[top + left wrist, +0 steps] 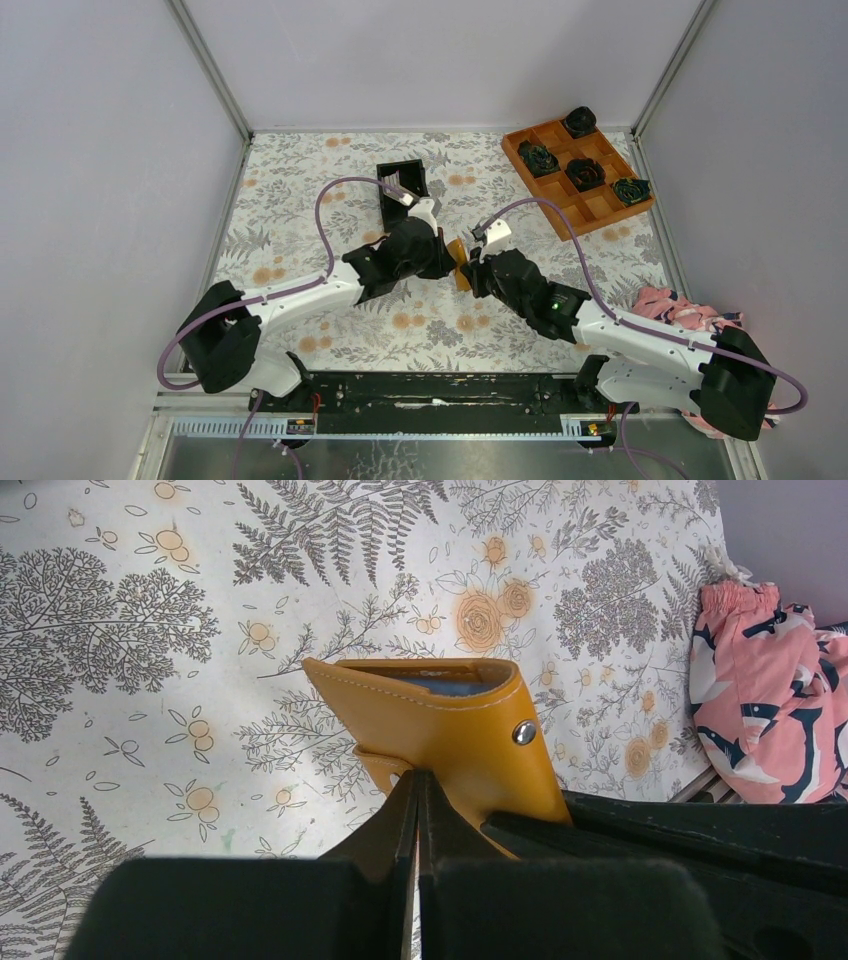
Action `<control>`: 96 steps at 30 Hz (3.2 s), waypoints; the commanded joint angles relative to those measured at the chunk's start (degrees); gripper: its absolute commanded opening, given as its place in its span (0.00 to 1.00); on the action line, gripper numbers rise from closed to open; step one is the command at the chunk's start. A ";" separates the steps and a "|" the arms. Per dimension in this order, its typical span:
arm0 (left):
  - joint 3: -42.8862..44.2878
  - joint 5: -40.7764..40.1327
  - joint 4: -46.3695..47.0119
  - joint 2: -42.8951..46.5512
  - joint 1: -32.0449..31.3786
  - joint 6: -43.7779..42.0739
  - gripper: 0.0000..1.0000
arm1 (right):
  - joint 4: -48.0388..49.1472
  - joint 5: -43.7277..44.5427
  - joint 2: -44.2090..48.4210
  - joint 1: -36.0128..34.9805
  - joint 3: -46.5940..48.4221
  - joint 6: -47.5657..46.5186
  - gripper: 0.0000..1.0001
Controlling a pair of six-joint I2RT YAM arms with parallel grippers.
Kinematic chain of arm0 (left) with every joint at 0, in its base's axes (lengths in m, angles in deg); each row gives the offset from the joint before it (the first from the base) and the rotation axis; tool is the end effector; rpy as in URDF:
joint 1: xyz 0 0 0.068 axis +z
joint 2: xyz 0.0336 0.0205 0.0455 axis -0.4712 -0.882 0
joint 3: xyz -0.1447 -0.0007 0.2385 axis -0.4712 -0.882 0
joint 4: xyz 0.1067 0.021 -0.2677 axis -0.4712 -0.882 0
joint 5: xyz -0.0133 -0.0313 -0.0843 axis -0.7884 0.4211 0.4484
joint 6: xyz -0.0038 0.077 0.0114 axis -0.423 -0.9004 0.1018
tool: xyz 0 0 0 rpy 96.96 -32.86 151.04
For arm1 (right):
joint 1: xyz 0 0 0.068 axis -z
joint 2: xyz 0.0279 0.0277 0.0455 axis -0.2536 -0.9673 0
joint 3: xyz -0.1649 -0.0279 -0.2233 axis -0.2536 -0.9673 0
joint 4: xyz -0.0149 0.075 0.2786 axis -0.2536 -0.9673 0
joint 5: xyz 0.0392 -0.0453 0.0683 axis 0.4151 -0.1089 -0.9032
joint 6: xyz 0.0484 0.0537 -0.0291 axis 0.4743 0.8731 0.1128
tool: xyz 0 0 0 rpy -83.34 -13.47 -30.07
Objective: Put the credit cards into the card holder
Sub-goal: Pick up the card holder from the center of the board, then place the card holder at the center of the board.
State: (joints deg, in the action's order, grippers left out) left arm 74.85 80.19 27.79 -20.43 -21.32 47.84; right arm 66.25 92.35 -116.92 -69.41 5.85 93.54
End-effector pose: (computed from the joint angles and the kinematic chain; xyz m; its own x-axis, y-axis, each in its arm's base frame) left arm 0.2412 -0.2759 0.2147 -0.7581 -0.1334 -0.6384 0.3003 0.7975 -0.5233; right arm 0.1848 0.2263 0.2359 -0.3404 -0.0649 -0.9381 -0.5454 0.8263 0.1407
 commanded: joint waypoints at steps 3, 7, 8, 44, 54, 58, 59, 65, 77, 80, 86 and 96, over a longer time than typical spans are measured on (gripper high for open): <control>-2.10 -2.94 -3.31 -0.35 -0.23 -1.68 0.00 | 5.37 2.54 3.35 -1.01 3.25 0.04 0.00; -4.09 -4.45 -3.25 0.44 -0.44 -1.36 0.00 | 4.58 4.61 4.52 -1.03 3.15 0.07 0.00; -4.65 -4.83 -3.17 0.64 -0.52 -1.28 0.00 | 4.38 4.99 4.79 -1.01 3.14 0.06 0.00; -11.97 -8.87 10.52 15.54 3.38 -1.53 0.68 | 5.78 -39.16 -9.92 12.42 5.25 12.64 0.00; -15.19 10.20 13.74 16.62 13.00 -1.68 0.88 | 7.36 -48.39 -8.89 12.45 3.67 13.91 0.00; -15.96 13.22 14.46 15.80 13.52 -1.04 0.87 | 8.56 -49.59 -10.06 12.44 3.04 14.10 0.00; -16.47 13.84 15.21 15.77 13.57 -0.68 0.86 | 9.36 -50.04 -10.51 12.44 2.86 14.40 0.00; -18.79 18.12 18.02 13.17 13.65 1.29 0.72 | 12.65 -52.89 -16.58 12.44 3.43 15.12 0.00; -26.25 5.37 20.55 14.85 13.65 4.94 0.48 | 21.73 -54.66 -30.92 14.29 4.94 17.68 0.00; -25.90 5.42 20.98 13.18 13.64 4.46 0.48 | 21.12 -55.16 -34.48 15.01 6.50 17.44 0.00; -26.41 6.46 23.18 9.59 13.66 4.93 0.45 | 14.23 -50.17 -36.07 15.26 10.11 13.22 0.43; -27.19 1.69 21.23 14.07 13.64 5.40 0.45 | 2.07 -33.70 -26.33 15.19 13.91 5.72 0.67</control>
State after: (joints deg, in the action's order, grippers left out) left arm 48.35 85.26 46.35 -8.58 -8.10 53.13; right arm 72.90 50.10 -149.44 -54.42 17.13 102.99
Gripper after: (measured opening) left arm 0.451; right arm 0.660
